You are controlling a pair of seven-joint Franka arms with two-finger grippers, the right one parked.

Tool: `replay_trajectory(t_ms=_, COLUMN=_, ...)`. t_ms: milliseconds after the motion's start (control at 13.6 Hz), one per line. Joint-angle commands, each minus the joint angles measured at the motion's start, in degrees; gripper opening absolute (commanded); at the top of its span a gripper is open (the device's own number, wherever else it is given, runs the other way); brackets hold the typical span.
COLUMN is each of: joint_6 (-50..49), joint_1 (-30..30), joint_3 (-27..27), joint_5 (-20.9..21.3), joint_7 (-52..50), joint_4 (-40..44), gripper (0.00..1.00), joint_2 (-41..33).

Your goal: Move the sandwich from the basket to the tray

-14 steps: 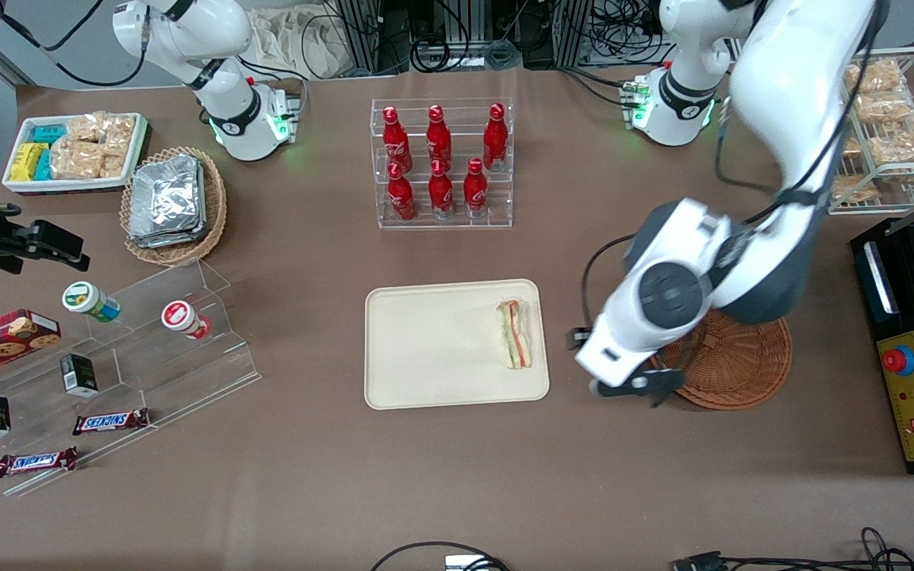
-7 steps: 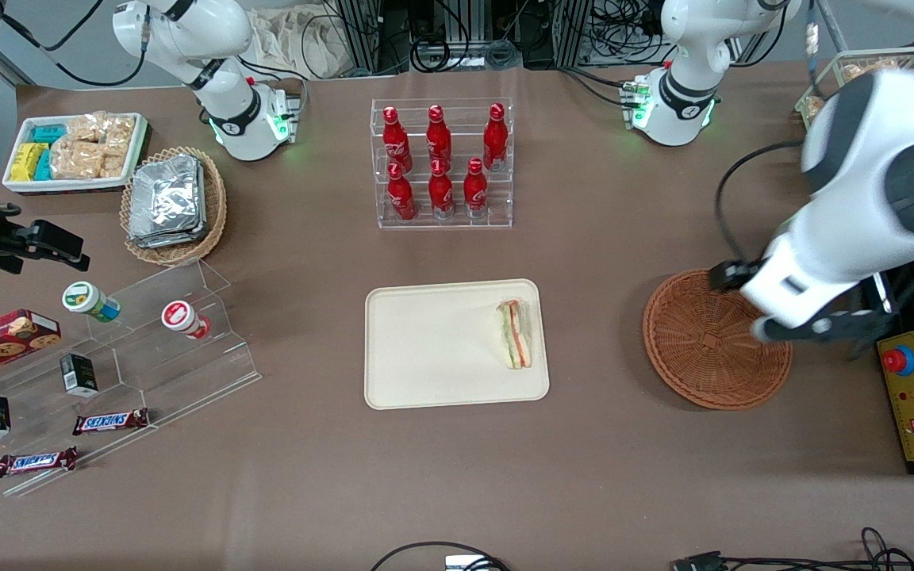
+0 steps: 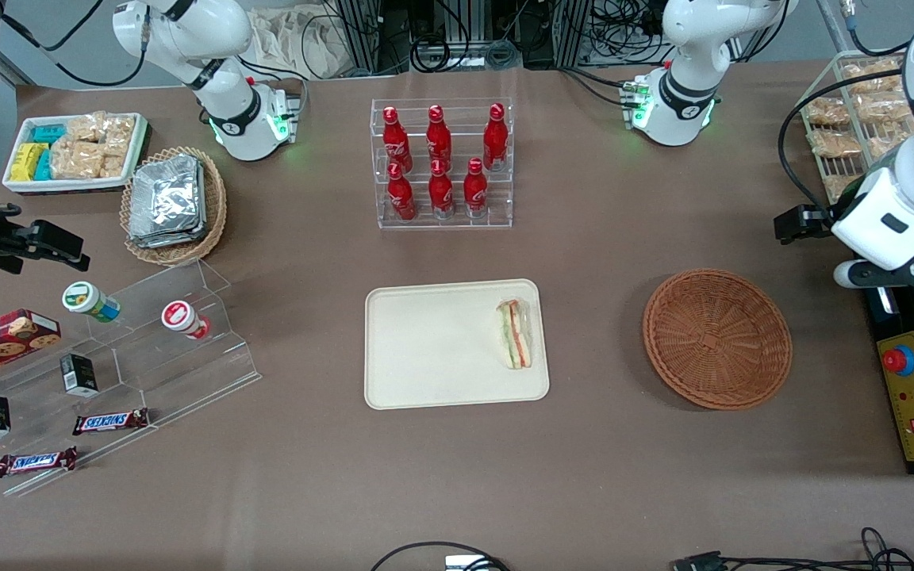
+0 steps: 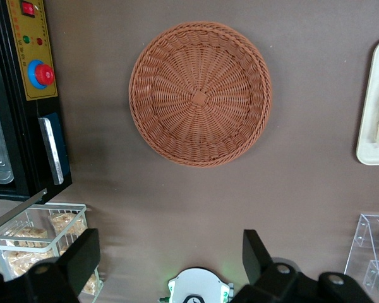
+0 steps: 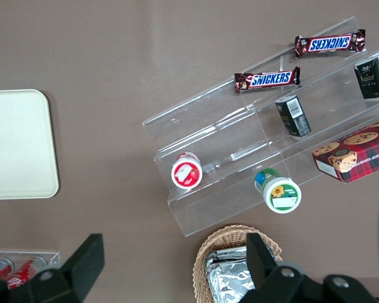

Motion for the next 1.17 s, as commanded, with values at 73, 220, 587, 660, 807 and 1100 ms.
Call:
replay_trajectory(t_ms=73, joint_6=0.0, joint_1=0.6, joint_3=-0.1, joint_5=-0.6, joint_7=0.5, joint_4=-2.7, gripper=1.00, joint_2=-2.2)
replay_trajectory(t_ms=220, joint_6=0.0, joint_1=0.6, joint_3=-0.1, joint_5=-0.6, joint_7=0.5, joint_4=-3.8, gripper=1.00, joint_2=-2.9)
replay_trajectory(t_ms=587, joint_6=0.0, joint_1=1.2, joint_3=-0.1, joint_5=-0.8, joint_7=0.5, joint_4=-3.8, gripper=1.00, joint_2=-3.4)
replay_trajectory(t_ms=660, joint_6=0.0, joint_1=1.2, joint_3=-0.1, joint_5=-1.5, joint_7=0.5, joint_4=-3.8, gripper=1.00, joint_2=-3.6)
replay_trajectory(t_ms=807, joint_6=0.0, joint_1=0.5, joint_3=1.1, joint_5=-1.9, joint_7=0.5, joint_4=-4.2, gripper=1.00, joint_2=-4.4)
replay_trajectory(t_ms=1100, joint_6=0.2, joint_1=-10.5, joint_3=14.9, joint_5=-5.3, joint_7=0.6, joint_4=-4.6, gripper=1.00, joint_2=-5.6)
